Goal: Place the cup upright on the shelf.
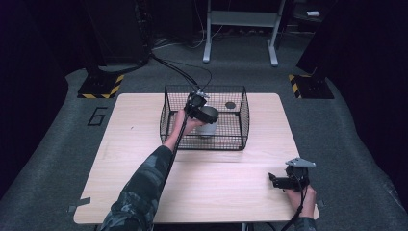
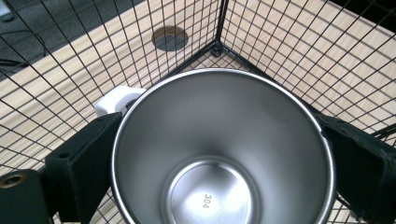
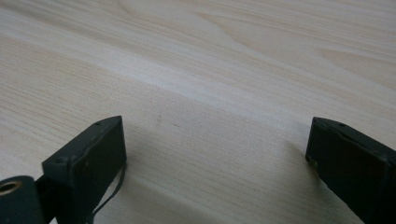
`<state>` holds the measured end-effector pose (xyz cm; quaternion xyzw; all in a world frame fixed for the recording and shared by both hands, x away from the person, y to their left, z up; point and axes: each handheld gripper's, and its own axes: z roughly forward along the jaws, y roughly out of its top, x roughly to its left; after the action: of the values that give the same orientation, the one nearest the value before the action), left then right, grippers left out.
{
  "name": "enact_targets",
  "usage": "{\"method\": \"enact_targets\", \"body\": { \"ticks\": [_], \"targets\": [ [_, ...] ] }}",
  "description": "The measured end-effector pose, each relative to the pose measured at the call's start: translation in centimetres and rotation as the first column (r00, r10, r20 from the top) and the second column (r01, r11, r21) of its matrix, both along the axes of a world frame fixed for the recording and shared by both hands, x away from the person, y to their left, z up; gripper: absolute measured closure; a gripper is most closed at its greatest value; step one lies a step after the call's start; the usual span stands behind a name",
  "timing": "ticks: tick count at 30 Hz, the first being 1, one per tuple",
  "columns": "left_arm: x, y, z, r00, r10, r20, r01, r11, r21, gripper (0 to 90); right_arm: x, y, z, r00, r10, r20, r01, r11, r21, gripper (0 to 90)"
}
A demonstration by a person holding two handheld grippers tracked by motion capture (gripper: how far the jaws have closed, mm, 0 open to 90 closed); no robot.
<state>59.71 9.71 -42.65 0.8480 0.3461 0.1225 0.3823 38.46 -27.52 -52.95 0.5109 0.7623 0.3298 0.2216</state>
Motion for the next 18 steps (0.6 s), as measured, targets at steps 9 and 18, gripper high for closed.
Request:
{"method": "enact_targets", "body": {
  "ticks": [9, 18],
  "targets": [
    [0.08, 0.10, -0.13, 0.9998, -0.012, -0.018, 0.012, 0.9997, 0.023, 6.3, 0.00, 0.01, 0.00, 1.0000, -0.002, 0.000, 0.002, 1.000, 0.002, 4.6],
    [-0.54, -0.13, 0.00, 0.9982, -0.057, -0.019, 0.059, 0.9942, 0.090, 6.1, 0.00, 0.01, 0.00, 1.0000, -0.001, 0.000, 0.001, 1.000, 0.001, 4.6]
  ]
}}
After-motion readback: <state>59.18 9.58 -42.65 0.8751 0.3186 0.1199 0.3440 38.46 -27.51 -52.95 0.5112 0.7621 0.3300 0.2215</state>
